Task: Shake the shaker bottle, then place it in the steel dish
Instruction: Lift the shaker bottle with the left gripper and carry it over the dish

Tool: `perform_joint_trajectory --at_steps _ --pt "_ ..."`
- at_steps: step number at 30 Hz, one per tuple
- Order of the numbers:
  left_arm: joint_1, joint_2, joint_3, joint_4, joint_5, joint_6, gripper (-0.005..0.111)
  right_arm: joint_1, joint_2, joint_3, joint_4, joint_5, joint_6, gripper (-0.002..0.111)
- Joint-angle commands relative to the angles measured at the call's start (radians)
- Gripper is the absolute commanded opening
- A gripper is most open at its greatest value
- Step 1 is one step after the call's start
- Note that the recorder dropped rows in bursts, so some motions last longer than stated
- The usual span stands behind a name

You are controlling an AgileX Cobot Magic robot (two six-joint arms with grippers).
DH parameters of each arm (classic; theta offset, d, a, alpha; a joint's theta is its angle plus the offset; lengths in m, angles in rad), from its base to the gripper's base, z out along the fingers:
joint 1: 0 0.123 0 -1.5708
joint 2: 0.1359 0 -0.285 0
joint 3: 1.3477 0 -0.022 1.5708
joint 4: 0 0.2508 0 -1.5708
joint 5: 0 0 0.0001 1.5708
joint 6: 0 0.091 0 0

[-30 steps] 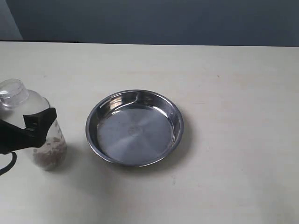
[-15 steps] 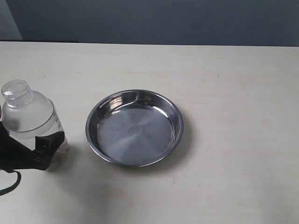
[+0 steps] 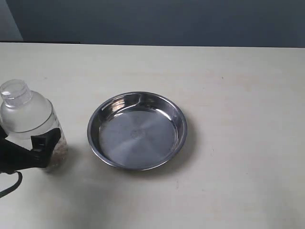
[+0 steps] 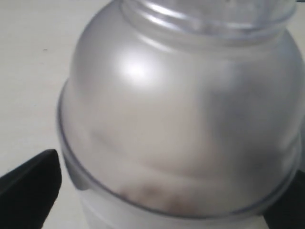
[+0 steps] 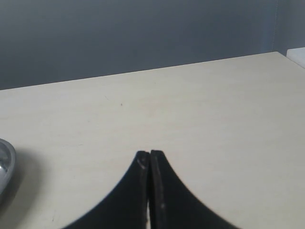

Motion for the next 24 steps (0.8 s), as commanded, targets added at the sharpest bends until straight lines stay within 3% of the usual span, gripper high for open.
perform_joint_trajectory --at_steps 1,8,24 --pt "0.0 0.036 0.003 0.02 -0.057 0.002 0.106 -0.005 -0.005 0.001 -0.002 -0.013 -0.002 -0.001" --pt "0.0 0.113 0.003 -0.002 -0.16 0.012 0.106 -0.005 -0.005 0.001 -0.002 -0.013 -0.002 -0.001" --pt "0.0 0.237 -0.057 -0.075 -0.216 0.047 0.106 -0.005 -0.005 0.001 -0.002 -0.013 -0.002 -0.001"
